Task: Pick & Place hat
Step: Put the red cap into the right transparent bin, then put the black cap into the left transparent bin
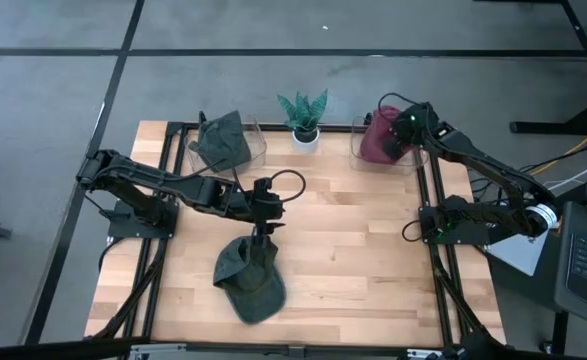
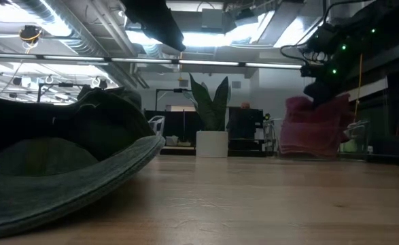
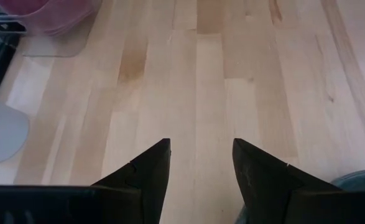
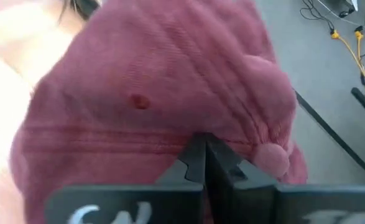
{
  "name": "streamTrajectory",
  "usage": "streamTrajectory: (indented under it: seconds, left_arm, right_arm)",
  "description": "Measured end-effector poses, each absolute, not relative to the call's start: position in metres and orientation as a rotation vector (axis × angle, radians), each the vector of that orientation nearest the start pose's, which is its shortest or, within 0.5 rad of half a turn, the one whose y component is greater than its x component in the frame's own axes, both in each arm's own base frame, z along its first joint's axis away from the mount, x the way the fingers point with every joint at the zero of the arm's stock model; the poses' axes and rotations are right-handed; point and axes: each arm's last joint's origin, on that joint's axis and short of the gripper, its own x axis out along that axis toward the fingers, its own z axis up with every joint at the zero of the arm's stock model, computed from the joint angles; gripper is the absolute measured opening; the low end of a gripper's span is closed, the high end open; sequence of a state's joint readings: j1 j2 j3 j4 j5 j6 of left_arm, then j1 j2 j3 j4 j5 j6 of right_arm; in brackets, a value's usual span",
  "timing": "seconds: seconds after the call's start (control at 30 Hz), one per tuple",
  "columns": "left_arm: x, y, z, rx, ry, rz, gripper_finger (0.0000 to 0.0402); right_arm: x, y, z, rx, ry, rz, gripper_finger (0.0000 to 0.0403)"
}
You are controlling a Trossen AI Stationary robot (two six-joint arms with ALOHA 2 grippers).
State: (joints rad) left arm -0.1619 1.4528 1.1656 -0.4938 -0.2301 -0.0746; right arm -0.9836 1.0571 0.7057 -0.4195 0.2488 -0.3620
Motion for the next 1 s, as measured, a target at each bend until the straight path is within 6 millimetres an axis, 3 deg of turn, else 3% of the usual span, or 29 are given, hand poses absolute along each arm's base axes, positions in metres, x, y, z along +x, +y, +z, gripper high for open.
streamTrajectory:
  seconds: [0.23, 0.57, 0.73, 1.0]
  left_arm:
    - [0.306, -0.044, 0.286, 0.074, 0.764, 0.078, 0.0171]
    - [0.305, -0.044, 0.285, 0.078, 0.777, 0.070, 0.0171]
    - [0.305, -0.044, 0.285, 0.107, 0.778, 0.058, 0.0171]
    - [0.304, -0.050, 0.285, 0.174, 0.784, 0.030, 0.0171]
  right_arm:
    - [0.112, -0.180, 0.237, 0.002, 0.902, -1.005, 0.0003]
    - [0.113, -0.174, 0.288, 0.010, 0.669, -0.983, 0.0015]
    - [0.114, -0.162, 0.309, 0.111, 0.479, -0.784, 0.0016]
    - [0.123, -0.137, 0.318, 0.183, 0.336, -0.281, 0.0016]
